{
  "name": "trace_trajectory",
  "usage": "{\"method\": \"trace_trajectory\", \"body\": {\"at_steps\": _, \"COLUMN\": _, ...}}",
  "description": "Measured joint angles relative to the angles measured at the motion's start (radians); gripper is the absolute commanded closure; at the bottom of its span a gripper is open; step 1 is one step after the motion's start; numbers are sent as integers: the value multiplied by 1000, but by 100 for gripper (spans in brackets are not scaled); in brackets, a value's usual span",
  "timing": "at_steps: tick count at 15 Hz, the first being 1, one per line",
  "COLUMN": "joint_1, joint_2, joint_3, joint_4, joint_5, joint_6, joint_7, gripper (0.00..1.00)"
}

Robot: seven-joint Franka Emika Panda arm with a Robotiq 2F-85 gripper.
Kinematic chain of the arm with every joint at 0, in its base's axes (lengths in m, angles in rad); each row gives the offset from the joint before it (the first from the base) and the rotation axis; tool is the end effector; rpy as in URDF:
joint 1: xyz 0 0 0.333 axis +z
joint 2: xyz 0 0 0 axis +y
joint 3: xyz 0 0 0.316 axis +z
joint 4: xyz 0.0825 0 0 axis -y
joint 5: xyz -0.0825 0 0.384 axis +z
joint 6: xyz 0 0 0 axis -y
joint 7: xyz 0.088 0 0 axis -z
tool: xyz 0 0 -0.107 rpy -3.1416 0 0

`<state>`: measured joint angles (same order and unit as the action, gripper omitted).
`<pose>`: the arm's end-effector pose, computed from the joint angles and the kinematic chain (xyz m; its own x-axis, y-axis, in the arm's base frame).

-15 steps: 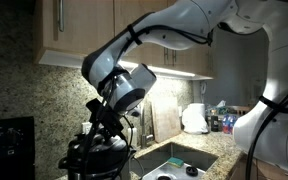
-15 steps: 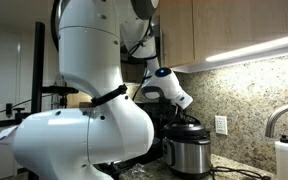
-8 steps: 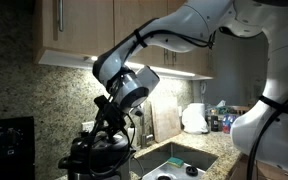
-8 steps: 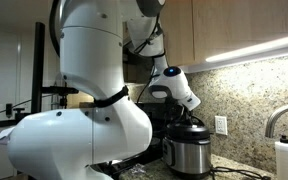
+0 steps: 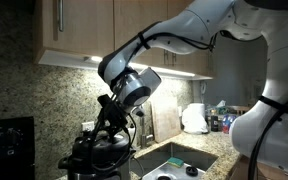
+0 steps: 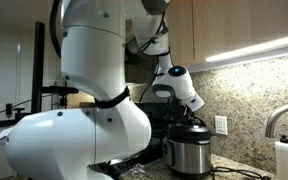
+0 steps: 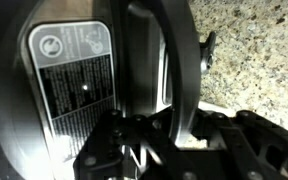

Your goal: Pick up the lid and close the rice cooker

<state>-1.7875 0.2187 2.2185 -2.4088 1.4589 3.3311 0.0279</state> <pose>0.4678 0.0891 0.4033 0.3449 -0.9386 0.0123 -0.6006 -0.2307 -0.7656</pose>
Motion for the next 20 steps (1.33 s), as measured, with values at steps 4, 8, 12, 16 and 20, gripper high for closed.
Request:
{"method": "trace_trajectory", "body": {"at_steps": 4, "joint_1": 21, "joint_2": 2, "joint_3": 33, "joint_4": -12, "joint_5": 3, "joint_6": 67, "joint_7": 0, "gripper": 99}}
{"method": "trace_trajectory", "body": {"at_steps": 8, "joint_1": 64, "joint_2": -43, "joint_3": 82, "joint_4": -14, "joint_5": 1, "joint_6": 132, "joint_7": 11, "gripper": 99}}
{"method": "trace_trajectory", "body": {"at_steps": 12, "joint_1": 48, "joint_2": -104, "joint_3": 92, "joint_4": 17, "joint_5": 1, "joint_6": 132, "joint_7": 56, "gripper": 99}}
{"method": "trace_trajectory", "body": {"at_steps": 16, "joint_1": 30, "joint_2": -109, "joint_3": 95, "joint_4": 21, "joint_5": 3, "joint_6": 129, "joint_7": 100, "gripper": 99}}
{"method": "trace_trajectory", "body": {"at_steps": 20, "joint_1": 4, "joint_2": -109, "joint_3": 100, "joint_4": 22, "joint_5": 5, "joint_6": 126, "joint_7": 115, "gripper": 99}}
